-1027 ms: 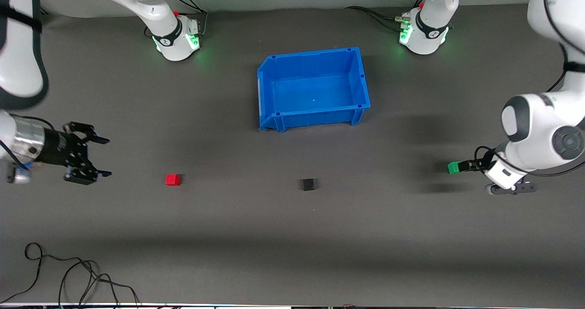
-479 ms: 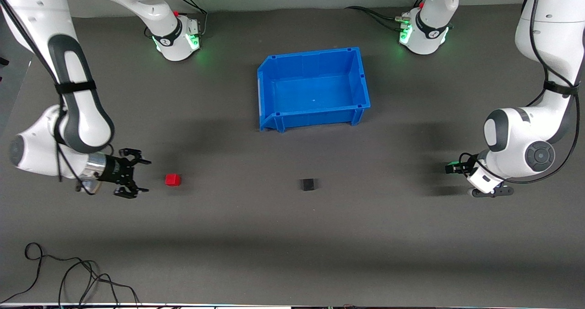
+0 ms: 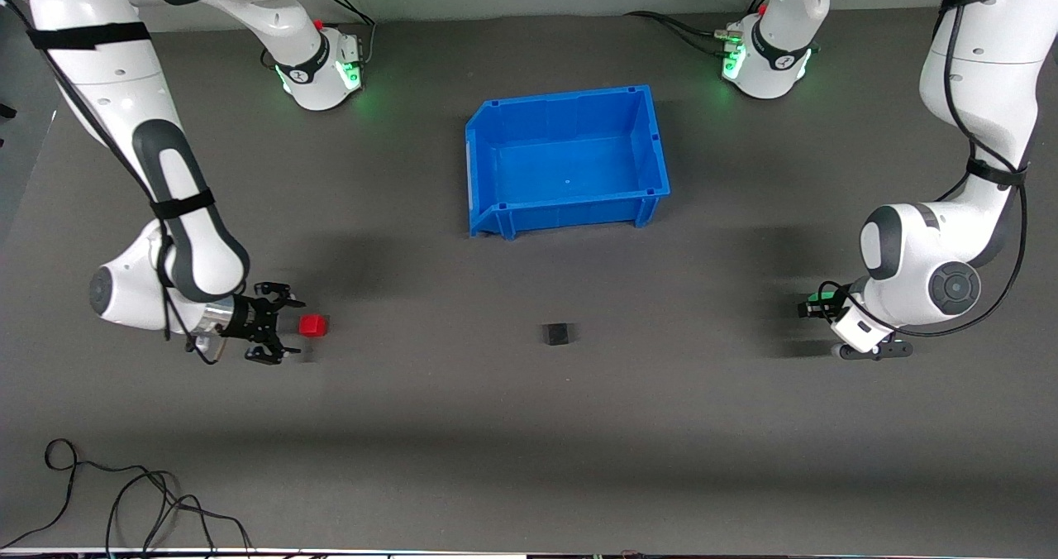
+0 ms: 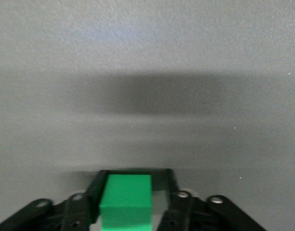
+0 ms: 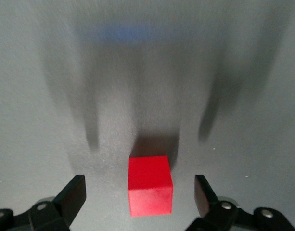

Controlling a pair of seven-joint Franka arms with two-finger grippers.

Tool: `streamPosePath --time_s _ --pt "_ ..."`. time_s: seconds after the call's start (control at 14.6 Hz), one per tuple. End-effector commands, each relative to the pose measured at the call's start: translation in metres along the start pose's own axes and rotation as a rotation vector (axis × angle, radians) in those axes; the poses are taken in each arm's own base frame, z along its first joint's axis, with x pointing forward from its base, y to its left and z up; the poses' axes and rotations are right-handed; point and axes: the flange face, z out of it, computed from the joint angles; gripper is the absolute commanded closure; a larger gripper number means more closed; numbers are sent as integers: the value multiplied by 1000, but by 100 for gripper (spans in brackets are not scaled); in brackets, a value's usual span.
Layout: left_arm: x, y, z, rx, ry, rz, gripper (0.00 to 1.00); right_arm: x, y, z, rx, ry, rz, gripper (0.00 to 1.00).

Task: Attach green and red cubes to black cube
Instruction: 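Grasp the red cube with the right gripper while the left gripper grasps the green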

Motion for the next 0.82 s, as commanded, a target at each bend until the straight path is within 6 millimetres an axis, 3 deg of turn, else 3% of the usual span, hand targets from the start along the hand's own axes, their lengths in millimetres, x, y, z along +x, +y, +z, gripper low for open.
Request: streamPosePath --time_s 0.0,0.14,0.21,0.34,0.55,0.75 --pt "3 0 -12 13 8 -5 81 -3 -2 7 20 -18 4 1" --pt "5 2 -27 10 5 -42 93 -2 -2 8 20 -18 -6 30" --pt "8 10 -35 4 -10 -96 97 -1 -2 7 20 -21 -14 38" --pt "17 50 -56 14 -36 -257 100 0 -2 7 22 -22 -13 61" --pt "22 113 -83 8 -40 -501 100 -2 -3 5 22 -26 -14 70" --pt "21 179 -90 -16 -23 -715 100 -24 -9 -21 42 -46 -13 70"
